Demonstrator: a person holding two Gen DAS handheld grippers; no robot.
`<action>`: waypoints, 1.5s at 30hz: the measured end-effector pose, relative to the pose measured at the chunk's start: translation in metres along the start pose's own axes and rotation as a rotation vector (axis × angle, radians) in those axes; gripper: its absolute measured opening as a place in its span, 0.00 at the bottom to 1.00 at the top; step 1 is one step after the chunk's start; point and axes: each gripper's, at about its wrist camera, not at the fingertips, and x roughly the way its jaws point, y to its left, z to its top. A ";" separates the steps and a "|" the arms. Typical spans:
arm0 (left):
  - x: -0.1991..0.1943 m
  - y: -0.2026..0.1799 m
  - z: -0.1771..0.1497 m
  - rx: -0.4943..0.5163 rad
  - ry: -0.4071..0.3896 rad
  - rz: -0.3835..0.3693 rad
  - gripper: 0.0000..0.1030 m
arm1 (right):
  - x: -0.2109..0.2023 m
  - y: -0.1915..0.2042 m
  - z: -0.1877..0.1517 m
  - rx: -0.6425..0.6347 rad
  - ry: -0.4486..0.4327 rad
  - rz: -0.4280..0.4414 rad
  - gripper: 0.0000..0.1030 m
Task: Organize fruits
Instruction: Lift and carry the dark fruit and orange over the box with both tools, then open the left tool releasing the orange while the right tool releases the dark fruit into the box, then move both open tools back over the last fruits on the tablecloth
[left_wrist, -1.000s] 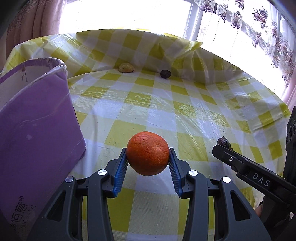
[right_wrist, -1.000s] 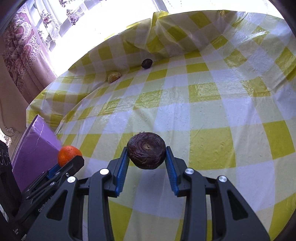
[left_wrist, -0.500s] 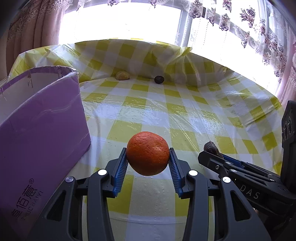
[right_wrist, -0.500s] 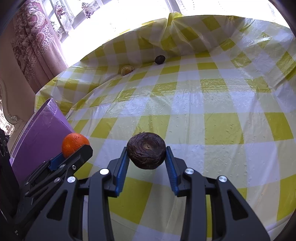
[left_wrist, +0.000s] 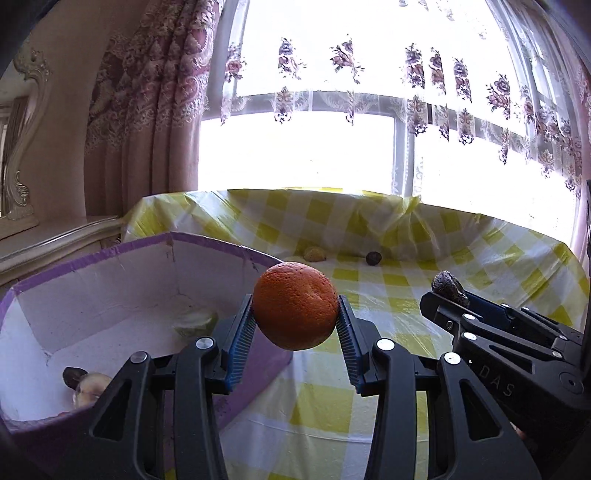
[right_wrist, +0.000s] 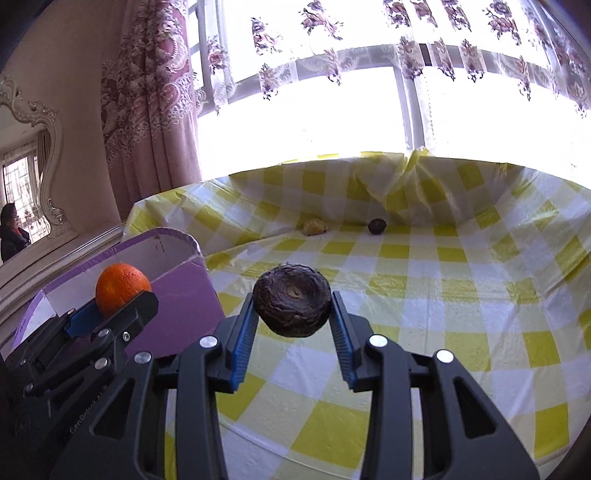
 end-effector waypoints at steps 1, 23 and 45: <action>-0.006 0.006 0.002 -0.010 -0.030 0.028 0.40 | -0.004 0.008 0.001 -0.023 -0.025 0.005 0.38; -0.027 0.152 0.018 -0.358 0.038 0.358 0.39 | 0.051 0.187 0.042 -0.371 0.084 0.286 0.38; -0.011 0.172 0.017 -0.526 0.257 0.230 0.82 | 0.120 0.212 0.026 -0.404 0.409 0.236 0.76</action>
